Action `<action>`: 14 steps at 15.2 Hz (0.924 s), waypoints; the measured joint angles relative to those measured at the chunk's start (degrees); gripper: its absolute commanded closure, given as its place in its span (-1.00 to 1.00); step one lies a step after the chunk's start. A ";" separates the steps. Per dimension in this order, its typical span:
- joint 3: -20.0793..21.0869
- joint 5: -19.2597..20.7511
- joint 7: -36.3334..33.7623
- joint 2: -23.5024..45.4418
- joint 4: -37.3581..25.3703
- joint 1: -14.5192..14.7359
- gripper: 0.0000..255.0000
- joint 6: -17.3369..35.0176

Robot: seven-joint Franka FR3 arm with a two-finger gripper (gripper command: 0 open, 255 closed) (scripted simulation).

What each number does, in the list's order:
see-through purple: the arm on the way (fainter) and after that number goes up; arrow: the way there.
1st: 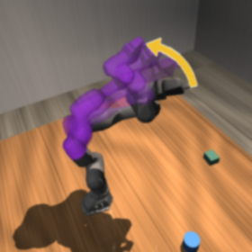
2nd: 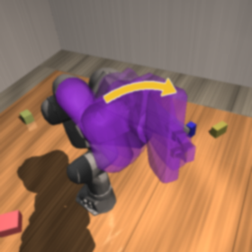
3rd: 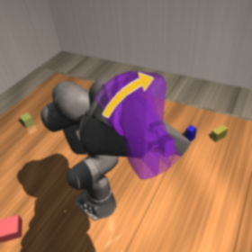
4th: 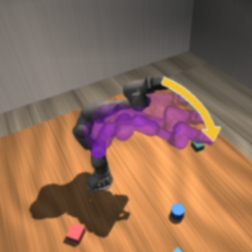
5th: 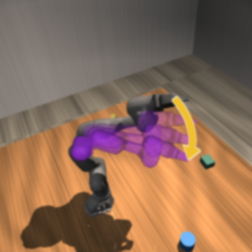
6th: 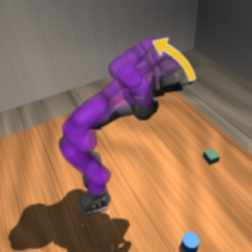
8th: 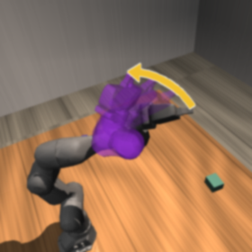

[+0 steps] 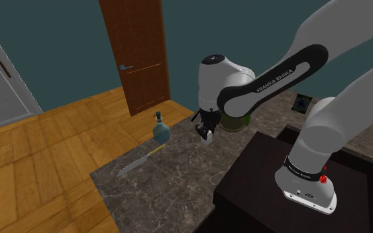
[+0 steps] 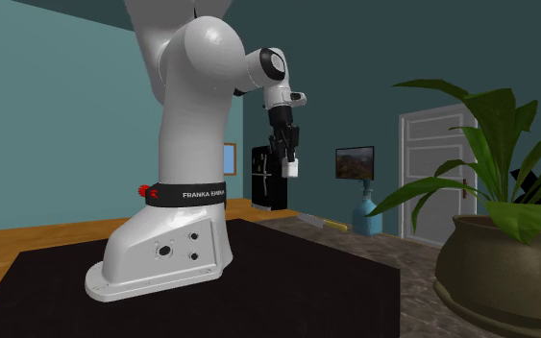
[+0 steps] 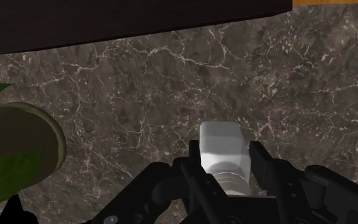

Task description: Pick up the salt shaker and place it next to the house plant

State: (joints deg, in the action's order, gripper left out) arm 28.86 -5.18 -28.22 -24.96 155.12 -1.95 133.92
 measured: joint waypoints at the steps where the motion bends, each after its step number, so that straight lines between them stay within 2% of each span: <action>1: -0.22 -0.16 0.21 -0.58 -0.34 0.16 1.00 -0.90; 14: -3.27 -0.95 2.66 -6.95 -6.26 1.24 1.00 -12.99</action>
State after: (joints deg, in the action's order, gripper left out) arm 25.59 -6.13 -25.56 -31.91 148.87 -0.71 120.93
